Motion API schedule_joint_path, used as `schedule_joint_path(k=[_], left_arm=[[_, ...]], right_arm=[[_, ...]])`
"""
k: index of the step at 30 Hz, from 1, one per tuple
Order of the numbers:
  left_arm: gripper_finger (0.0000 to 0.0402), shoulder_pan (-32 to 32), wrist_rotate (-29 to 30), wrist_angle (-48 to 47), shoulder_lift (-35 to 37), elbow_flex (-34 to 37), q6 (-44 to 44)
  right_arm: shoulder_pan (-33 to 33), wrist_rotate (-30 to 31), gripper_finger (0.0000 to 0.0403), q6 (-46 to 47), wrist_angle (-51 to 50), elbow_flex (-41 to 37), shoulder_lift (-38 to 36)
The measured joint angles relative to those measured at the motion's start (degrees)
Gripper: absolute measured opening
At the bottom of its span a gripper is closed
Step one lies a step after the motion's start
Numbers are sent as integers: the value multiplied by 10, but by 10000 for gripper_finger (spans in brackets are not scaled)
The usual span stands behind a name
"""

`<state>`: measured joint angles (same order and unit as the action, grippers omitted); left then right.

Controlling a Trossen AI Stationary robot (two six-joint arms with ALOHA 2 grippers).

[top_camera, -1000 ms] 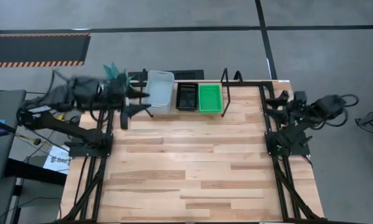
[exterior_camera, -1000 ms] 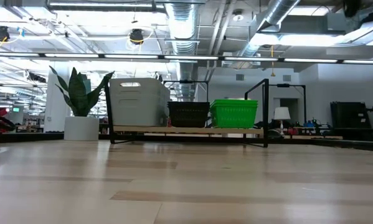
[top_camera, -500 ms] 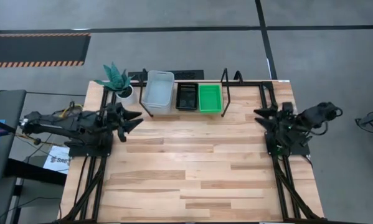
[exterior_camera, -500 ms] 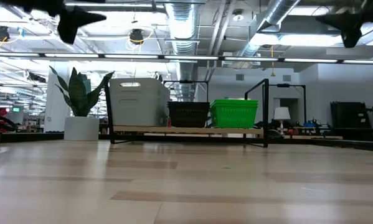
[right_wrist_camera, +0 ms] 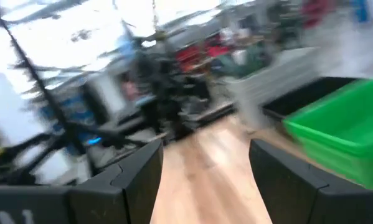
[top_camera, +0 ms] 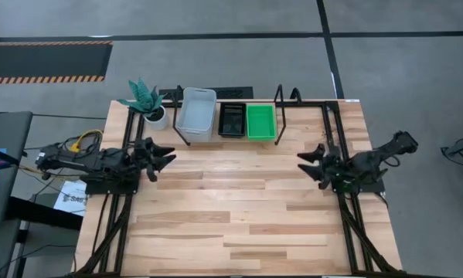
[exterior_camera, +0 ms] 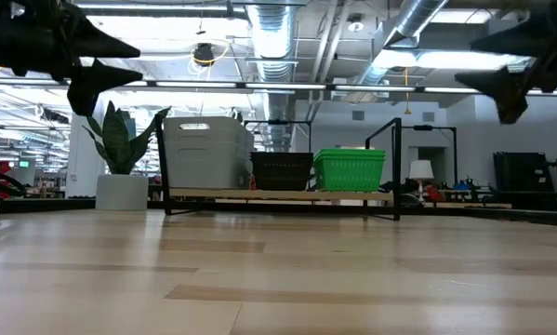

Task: Stack baskets on shelf by color
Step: Return to Home Position

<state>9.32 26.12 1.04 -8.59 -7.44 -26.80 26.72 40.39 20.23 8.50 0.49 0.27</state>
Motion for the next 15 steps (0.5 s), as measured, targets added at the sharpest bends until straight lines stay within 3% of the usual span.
schedule_joint_path(k=[3,8,15], left_arm=[[174,0,1,0,30,15,21],[174,0,3,-7,81,53,28],[174,0,1,0,81,57,38]], right_arm=[[-7,-58,264,-37,3,1,5],[-11,-71,264,-100,7,1,-1],[-11,-75,264,-115,-29,1,-1]])
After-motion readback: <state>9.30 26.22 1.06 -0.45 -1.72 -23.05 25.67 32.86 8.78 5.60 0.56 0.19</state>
